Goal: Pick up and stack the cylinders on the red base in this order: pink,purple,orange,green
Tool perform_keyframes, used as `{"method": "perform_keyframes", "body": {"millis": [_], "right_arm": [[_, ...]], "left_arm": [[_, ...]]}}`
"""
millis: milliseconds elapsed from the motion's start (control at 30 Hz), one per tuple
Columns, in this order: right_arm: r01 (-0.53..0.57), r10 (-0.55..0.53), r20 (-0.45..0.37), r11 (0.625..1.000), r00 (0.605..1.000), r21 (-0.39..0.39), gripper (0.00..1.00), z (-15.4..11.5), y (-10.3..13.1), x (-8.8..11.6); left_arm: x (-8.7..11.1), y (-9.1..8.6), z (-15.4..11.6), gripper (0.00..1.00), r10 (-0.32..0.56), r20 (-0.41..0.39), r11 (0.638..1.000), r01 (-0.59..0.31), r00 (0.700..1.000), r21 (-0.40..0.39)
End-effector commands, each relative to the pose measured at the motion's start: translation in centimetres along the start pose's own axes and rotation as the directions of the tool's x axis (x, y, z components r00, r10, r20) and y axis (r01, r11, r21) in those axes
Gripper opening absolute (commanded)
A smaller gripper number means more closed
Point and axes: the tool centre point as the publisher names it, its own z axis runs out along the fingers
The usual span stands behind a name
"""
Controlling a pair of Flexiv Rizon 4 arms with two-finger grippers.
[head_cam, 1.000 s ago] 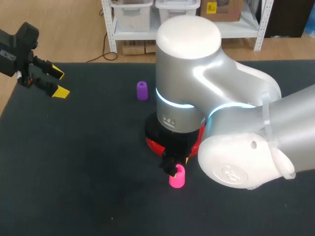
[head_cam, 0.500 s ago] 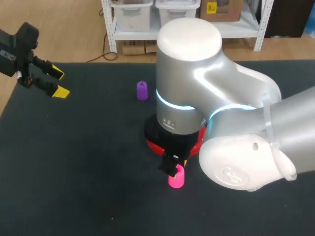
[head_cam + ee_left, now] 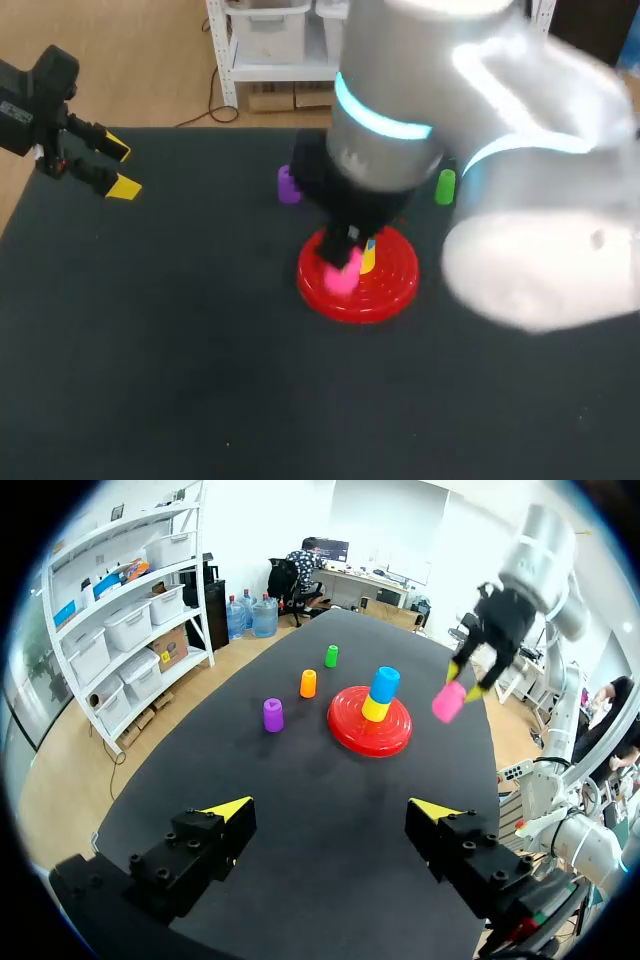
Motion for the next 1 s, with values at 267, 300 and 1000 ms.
{"method": "perform_keyframes", "body": {"millis": [267,300,1000], "right_arm": [[-0.190,0.190,-0.014,0.981,0.982,-0.029,0.00,-2.5,-7.1,-3.9],[-0.201,0.200,-0.025,0.979,0.979,-0.032,0.00,-2.1,-7.3,-4.1],[-0.237,0.235,-0.128,0.971,0.964,-0.002,0.00,1.7,-8.7,-4.8]], "left_arm": [[0.1,0.0,0.0,1.00,0.001,0.002,1.000,-0.001,1.000,-0.002],[0.1,0.0,0.0,1.00,0.001,0.002,1.000,-0.001,1.000,-0.002],[0.1,0.0,0.0,1.00,0.001,0.002,1.000,-0.001,1.000,-0.002]]}}
